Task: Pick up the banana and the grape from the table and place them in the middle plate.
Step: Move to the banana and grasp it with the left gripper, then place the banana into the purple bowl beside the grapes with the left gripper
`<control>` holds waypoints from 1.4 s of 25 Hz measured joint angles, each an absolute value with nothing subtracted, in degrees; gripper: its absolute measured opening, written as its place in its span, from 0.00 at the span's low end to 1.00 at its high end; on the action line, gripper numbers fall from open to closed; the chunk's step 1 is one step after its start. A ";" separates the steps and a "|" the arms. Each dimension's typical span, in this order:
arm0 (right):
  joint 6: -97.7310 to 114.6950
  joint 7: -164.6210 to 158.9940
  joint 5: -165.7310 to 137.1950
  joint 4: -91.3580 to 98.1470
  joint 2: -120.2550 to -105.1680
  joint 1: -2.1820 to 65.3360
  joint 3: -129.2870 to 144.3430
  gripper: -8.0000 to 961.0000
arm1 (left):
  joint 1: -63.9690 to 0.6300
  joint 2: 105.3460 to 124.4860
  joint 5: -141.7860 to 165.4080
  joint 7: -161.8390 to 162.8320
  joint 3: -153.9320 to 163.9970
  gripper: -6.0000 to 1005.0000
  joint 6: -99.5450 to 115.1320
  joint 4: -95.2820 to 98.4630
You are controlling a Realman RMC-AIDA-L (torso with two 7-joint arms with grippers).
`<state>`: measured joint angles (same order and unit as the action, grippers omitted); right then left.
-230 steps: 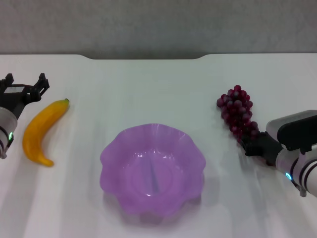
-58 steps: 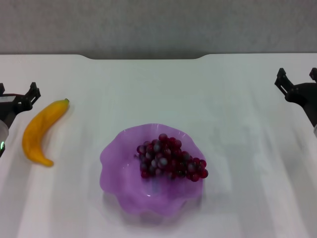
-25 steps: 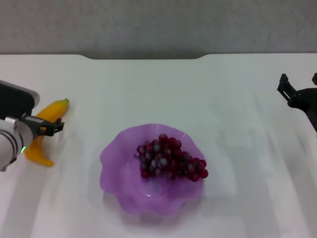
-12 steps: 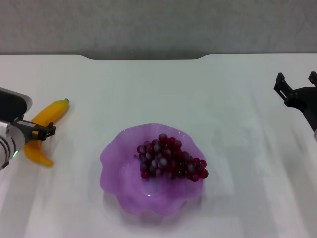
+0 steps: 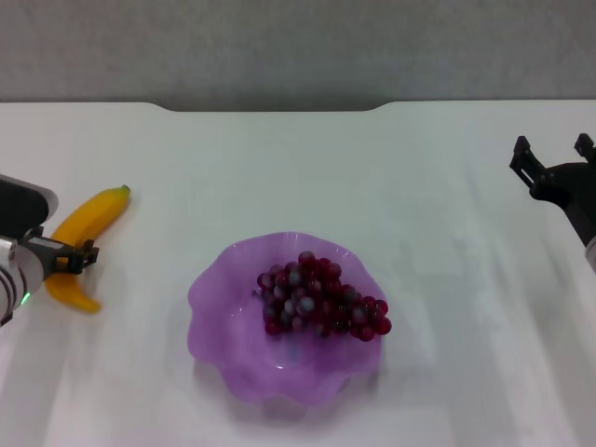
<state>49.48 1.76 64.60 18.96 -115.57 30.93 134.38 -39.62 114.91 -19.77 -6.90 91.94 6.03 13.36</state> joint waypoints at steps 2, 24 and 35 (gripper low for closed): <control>49.48 1.76 64.60 18.97 -115.57 30.93 134.38 0.92 | -39.61 114.97 -19.77 -6.92 91.92 0.82 6.03 13.36; 49.89 1.66 64.60 19.07 -115.41 29.03 134.37 0.92 | -33.97 116.21 -20.60 -6.58 89.13 0.49 4.22 29.20; 49.82 1.72 64.59 18.98 -115.31 28.48 134.38 0.92 | -24.26 116.13 -20.94 -9.89 89.48 0.49 -16.79 58.68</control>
<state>49.82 1.72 64.59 18.98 -115.31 28.48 134.38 -24.26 116.13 -20.94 -9.89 89.48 -16.79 58.68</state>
